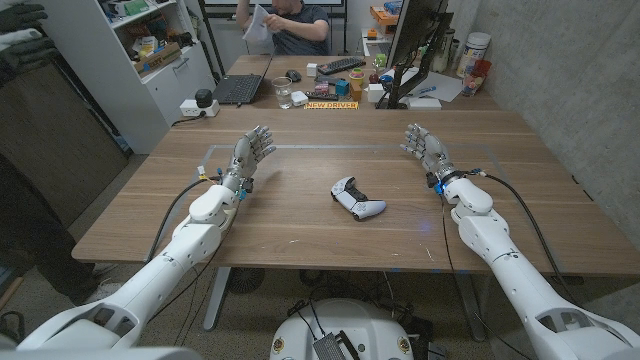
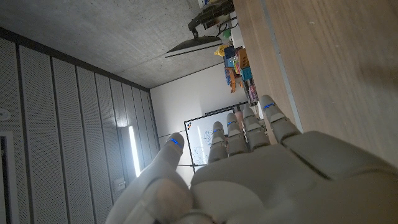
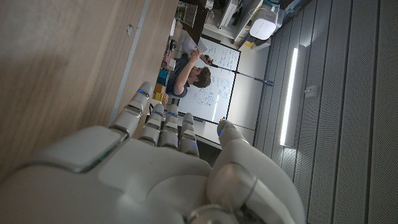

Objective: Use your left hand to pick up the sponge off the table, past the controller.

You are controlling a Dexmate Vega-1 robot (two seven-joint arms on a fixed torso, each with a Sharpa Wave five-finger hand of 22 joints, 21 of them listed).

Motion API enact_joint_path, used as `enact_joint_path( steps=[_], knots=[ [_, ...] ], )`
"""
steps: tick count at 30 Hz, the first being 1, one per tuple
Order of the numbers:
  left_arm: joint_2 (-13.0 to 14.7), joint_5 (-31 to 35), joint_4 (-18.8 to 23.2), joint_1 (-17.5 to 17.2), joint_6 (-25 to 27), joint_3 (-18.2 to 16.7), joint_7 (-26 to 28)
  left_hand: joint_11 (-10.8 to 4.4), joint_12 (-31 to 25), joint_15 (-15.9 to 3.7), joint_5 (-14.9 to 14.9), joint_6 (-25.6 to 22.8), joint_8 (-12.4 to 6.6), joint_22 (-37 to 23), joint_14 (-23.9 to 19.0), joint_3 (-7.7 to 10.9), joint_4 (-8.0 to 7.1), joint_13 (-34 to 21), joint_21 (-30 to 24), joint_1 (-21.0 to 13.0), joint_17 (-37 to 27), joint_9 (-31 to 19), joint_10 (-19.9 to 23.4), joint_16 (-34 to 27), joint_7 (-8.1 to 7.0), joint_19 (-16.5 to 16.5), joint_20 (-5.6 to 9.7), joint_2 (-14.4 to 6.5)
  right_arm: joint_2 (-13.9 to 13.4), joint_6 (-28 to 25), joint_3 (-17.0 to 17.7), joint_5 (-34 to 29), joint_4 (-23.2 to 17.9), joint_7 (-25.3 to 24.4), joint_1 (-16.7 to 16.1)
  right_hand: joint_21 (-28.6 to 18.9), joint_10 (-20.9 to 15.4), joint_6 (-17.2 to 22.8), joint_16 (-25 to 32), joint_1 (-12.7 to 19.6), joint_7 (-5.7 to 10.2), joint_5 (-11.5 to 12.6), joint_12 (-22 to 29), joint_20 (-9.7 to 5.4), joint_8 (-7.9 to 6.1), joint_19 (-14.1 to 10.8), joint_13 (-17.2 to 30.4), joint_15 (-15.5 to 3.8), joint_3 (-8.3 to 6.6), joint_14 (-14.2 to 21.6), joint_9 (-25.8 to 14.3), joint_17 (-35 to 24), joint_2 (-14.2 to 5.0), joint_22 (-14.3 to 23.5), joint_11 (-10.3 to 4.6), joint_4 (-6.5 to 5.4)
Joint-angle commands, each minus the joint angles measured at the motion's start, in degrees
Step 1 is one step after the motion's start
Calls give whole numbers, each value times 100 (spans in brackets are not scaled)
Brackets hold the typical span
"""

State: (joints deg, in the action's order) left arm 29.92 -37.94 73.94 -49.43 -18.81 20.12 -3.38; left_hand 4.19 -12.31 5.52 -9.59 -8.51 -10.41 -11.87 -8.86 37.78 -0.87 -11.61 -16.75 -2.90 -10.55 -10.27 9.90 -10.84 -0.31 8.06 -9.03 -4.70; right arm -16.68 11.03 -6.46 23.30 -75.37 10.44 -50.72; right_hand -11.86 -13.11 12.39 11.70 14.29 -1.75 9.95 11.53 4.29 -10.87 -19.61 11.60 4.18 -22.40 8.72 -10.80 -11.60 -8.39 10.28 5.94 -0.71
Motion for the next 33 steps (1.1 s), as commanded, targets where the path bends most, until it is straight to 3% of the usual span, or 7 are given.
enact_joint_path(
  steps=[1, 6, 11, 22, 33],
  knots=[
    [421, 104, 563, -385, 32, -150, 105, -14, -19, 20, -44, -33, -32, -18, -48, 39, -1, -11, -28, -25, -22, -15, 46, -29, -12, -14, -68, -90, 445, -189, 477, -568, -37, 360, -51, -37, -12, 40, 40, 32, -21, 27, 21, 9, -36, -43, 24, 12, -40, 45, -19, -26, 7, 15, 5, 28],
    [651, 163, 842, -600, 36, -255, 174, -12, -11, 26, -47, -13, -26, -18, -50, 38, 26, -10, -27, -41, -17, -14, 26, -27, -39, -14, -76, -66, 540, -221, 571, -670, -91, 402, -103, -36, -20, 38, 42, 32, -22, 27, 24, 10, -35, -43, 24, 8, -41, 48, -19, -26, 5, 15, -9, 33],
    [995, 625, 1261, -901, -47, -359, 511, -23, -15, 31, -50, -21, -30, -17, -51, 38, 55, -10, -25, -61, -13, -13, 38, -25, -53, -16, -77, -46, 589, -278, 622, -754, -162, 451, -157, -34, -16, 37, 42, 26, -21, 26, 22, 9, -35, -42, 24, 7, -38, 45, -19, -28, 7, 15, -1, 35],
    [1414, 1224, 1905, -1480, -229, -679, 969, -46, -21, 53, -61, -63, -54, -11, -6, 54, 174, -9, -4, -153, -5, -13, 55, -5, -47, -50, -94, 11, 682, -281, 690, -832, -238, 527, -207, -32, -15, 35, 41, 25, -19, 27, 22, 7, -34, -43, 24, 7, -40, 44, -19, -28, 7, 15, -20, 44],
    [1727, 1764, 2499, -2179, -558, -1237, 1298, -54, -5, 44, -70, -36, -49, -6, 50, 76, 290, -8, 14, -248, -1, -14, 14, 11, -66, -81, -93, 45, 722, -289, 707, -870, -304, 553, -252, -31, -18, 37, 40, 24, -17, 26, 23, 9, -35, -44, 24, 3, -41, 45, -19, -26, 9, 15, -14, 55]
  ],
)
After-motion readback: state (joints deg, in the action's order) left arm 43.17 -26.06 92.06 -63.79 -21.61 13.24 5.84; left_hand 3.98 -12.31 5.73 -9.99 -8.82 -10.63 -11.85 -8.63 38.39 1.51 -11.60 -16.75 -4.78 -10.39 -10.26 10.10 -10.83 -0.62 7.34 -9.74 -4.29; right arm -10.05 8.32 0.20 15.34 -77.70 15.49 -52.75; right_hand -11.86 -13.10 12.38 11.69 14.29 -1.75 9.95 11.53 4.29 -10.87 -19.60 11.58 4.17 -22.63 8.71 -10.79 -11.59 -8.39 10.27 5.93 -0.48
